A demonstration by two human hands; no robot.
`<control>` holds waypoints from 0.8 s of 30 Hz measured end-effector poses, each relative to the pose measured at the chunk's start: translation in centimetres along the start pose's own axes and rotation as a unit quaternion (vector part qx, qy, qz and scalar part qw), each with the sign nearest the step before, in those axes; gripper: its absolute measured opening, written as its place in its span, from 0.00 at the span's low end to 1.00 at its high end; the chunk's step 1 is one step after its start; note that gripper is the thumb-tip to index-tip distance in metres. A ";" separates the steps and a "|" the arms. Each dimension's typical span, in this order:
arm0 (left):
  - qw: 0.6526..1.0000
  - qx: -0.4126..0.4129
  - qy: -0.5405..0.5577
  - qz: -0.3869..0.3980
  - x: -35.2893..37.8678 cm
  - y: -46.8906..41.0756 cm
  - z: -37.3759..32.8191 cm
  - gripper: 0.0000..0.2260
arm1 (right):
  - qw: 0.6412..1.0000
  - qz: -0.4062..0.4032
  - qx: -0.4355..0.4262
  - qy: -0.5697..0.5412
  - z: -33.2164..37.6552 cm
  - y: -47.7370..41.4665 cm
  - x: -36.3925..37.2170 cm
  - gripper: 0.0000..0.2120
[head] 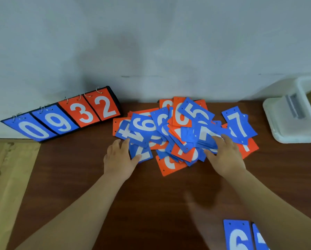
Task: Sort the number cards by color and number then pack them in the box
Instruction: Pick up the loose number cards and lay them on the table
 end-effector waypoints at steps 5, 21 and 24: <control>1.000 0.012 0.023 -0.009 -1.2 -6.2 -1.6 0.37 | 0.999 0.024 0.014 0.026 -1.1 -4.7 -0.1 0.33; 0.985 0.001 0.170 -0.036 -0.8 -9.7 -7.3 0.18 | 0.994 0.010 0.031 0.101 -2.2 -8.9 -1.1 0.33; 0.974 -0.030 0.223 -0.035 -1.9 -8.7 -6.8 0.13 | 0.998 -0.044 0.027 0.022 -2.4 -8.3 -1.9 0.24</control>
Point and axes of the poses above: each hand's wrist, its own y-axis away from the middle knuckle, its own x-axis out of the palm, z = x × y, the point moved 1 cm from there along -y, towards the middle knuckle, and after that the axes turned 13 degrees about -x, right-handed, at the moved point
